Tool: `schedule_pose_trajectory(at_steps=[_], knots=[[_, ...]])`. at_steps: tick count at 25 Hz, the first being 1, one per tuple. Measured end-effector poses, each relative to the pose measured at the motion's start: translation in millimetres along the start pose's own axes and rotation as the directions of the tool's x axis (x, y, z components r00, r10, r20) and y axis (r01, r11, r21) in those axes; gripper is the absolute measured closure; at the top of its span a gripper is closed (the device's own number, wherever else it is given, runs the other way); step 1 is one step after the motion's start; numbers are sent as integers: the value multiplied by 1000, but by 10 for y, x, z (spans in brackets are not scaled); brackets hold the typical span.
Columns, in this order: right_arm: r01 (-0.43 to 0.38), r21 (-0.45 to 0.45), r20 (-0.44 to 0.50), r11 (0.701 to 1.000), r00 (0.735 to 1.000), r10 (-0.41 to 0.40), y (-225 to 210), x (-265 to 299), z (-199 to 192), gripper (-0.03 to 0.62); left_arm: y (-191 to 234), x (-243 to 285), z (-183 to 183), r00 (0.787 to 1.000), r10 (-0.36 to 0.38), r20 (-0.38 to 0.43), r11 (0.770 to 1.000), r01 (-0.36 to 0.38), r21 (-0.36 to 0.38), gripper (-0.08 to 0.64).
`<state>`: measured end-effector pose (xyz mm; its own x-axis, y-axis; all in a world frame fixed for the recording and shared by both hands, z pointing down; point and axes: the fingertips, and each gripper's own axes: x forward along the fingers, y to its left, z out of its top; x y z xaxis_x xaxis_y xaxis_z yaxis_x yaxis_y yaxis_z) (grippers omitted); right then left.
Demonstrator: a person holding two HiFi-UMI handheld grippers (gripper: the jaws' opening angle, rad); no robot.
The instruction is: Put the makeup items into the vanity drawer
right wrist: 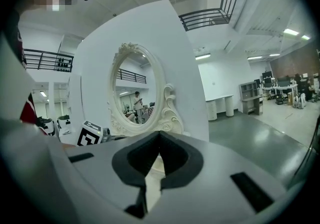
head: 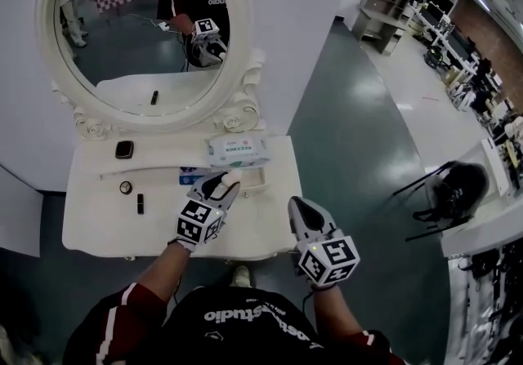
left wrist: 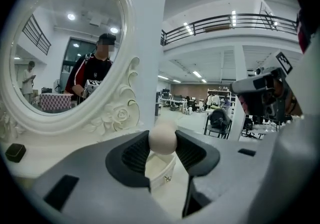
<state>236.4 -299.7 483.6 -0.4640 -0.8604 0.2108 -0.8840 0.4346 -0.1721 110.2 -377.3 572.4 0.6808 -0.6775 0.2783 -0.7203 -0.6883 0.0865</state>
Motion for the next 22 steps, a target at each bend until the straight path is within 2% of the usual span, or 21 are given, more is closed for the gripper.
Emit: schedule_pose_trajectory(at_steps=[14, 22], knots=[[-15, 11, -47, 1000, 999, 15, -191, 6, -187, 589, 209, 525, -703, 984, 77, -162, 995, -86, -47, 407], [-10, 31, -44, 999, 999, 12, -272, -29, -218, 589, 252, 653, -937, 963, 96, -250, 994, -107, -30, 386]])
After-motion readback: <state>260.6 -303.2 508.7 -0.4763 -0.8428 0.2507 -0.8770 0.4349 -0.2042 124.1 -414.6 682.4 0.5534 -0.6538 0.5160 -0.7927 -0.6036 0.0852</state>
